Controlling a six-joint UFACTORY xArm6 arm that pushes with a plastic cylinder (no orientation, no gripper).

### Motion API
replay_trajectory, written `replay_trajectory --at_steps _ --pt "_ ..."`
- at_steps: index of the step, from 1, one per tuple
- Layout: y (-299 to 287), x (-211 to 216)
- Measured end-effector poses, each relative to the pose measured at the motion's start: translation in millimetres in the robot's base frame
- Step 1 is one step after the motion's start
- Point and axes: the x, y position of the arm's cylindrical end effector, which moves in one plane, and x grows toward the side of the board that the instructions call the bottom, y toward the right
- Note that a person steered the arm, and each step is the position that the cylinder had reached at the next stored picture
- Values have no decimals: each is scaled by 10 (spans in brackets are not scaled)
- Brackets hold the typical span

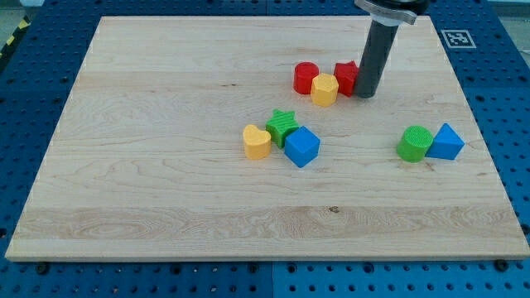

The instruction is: Nudge the group of blocks a bit up

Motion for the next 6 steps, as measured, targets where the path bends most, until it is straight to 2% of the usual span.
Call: replay_trajectory --at_steps 1,2,3,4,5,6 --pt "25 135" --pt "-151 486" --pt "-413 467" --pt "-350 268" --pt "-438 349" --pt "-880 281"
